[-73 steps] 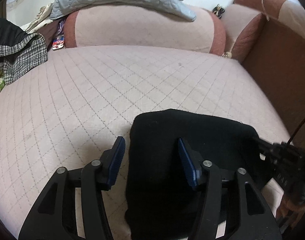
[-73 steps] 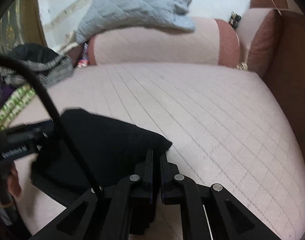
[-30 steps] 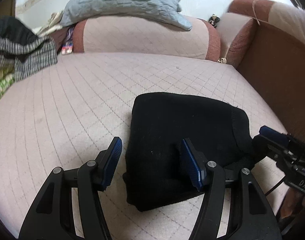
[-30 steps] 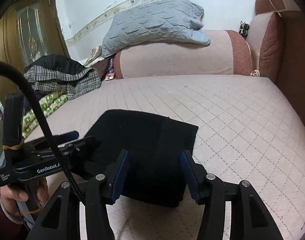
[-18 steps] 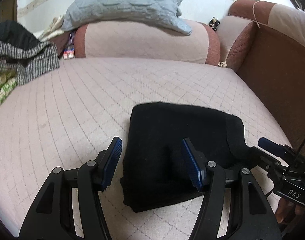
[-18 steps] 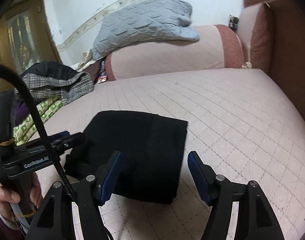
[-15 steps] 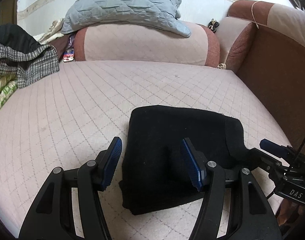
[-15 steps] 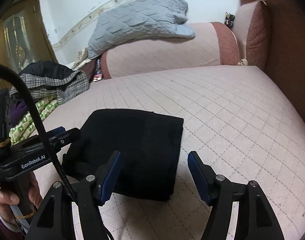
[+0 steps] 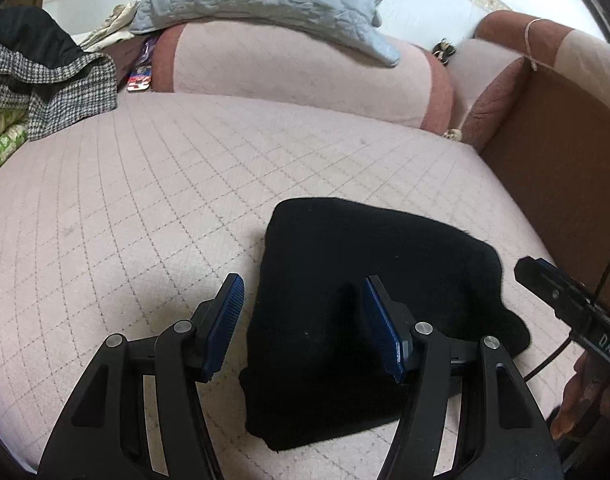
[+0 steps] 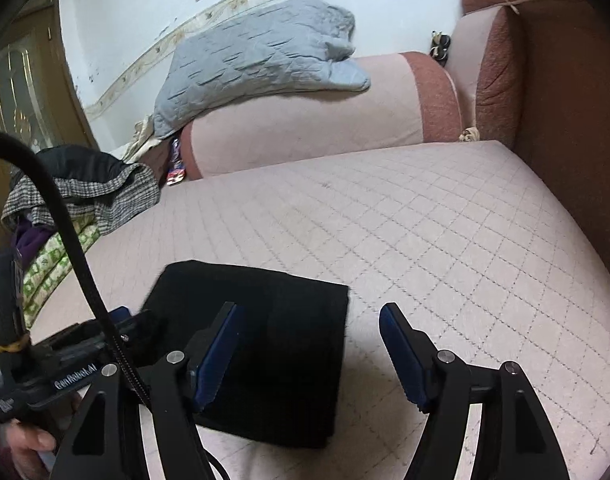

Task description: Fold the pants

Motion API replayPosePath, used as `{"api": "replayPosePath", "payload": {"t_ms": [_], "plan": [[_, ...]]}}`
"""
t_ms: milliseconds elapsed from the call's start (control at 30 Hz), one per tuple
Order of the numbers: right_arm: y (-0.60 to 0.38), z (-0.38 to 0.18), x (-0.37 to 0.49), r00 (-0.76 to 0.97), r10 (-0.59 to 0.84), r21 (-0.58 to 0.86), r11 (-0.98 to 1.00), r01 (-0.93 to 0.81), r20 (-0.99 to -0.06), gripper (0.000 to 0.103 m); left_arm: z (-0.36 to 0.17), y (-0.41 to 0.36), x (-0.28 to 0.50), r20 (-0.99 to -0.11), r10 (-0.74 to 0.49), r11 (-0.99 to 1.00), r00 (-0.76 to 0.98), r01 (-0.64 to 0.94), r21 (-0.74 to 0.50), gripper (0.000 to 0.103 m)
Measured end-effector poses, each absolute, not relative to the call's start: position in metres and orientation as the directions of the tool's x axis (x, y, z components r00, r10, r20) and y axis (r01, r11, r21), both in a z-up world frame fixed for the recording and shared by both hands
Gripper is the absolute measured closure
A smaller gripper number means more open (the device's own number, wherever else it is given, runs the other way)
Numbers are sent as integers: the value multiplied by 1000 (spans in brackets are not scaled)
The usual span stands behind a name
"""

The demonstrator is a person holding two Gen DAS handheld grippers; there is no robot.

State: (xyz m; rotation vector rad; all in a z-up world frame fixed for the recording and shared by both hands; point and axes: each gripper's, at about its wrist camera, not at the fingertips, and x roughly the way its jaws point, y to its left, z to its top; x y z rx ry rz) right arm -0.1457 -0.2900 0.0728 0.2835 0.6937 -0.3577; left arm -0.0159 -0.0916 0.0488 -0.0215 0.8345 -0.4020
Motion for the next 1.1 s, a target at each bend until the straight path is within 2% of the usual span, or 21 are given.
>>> {"api": "replayPosePath", "payload": {"t_ms": [433,1100], "plan": [[-285,65,-144,725,-191,140,919,369,-662,33,43,-99,-21,-700,-302,932,647,355,-73,42],[-259,65,-146,750,-202,66,948,311,-630,29,50,-91,-30,-664,-308,931,681,359,-63,42]]}}
